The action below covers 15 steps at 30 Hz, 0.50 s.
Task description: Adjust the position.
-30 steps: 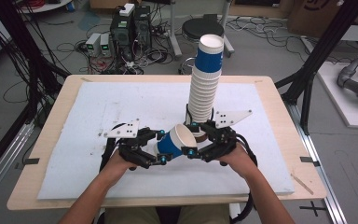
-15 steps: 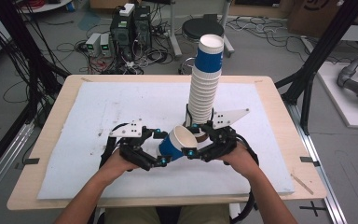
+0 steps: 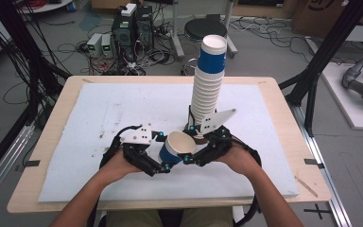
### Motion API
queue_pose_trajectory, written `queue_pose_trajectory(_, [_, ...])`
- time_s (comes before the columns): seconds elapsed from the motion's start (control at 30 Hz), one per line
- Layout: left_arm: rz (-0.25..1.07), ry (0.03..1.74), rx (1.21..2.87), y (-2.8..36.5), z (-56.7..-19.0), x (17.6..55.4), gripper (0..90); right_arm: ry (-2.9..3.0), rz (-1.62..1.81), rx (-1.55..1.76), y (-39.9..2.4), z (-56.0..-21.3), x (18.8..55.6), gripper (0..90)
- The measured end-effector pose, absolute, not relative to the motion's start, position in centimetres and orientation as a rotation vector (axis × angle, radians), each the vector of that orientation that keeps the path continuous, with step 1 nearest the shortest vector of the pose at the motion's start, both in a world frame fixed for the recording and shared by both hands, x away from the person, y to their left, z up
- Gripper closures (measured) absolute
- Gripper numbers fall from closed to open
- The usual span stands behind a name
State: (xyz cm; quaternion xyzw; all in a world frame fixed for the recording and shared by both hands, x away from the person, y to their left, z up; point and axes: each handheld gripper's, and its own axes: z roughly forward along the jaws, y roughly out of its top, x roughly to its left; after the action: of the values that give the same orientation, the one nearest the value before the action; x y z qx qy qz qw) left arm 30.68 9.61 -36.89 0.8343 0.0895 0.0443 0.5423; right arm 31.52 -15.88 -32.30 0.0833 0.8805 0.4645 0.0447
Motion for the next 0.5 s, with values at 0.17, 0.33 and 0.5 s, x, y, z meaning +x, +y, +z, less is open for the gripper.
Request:
queue_pose_trajectory(0.17, [0.102, 0.184, 2.017, 9.3, -37.1, 30.7, 15.0, 2.728, 1.358, 0.214, -15.1, -32.6, 31.4, 23.9])
queue_pose_trajectory(0.33, [0.092, 0.175, 2.028, 9.2, -37.1, 30.7, 17.4, 2.747, 1.32, 0.187, -14.6, -32.8, 31.2, 23.9])
queue_pose_trajectory(0.5, [0.082, 0.136, 2.046, 9.2, -37.2, 30.7, 26.0, 2.759, 1.304, 0.165, -14.4, -32.9, 31.1, 24.0])
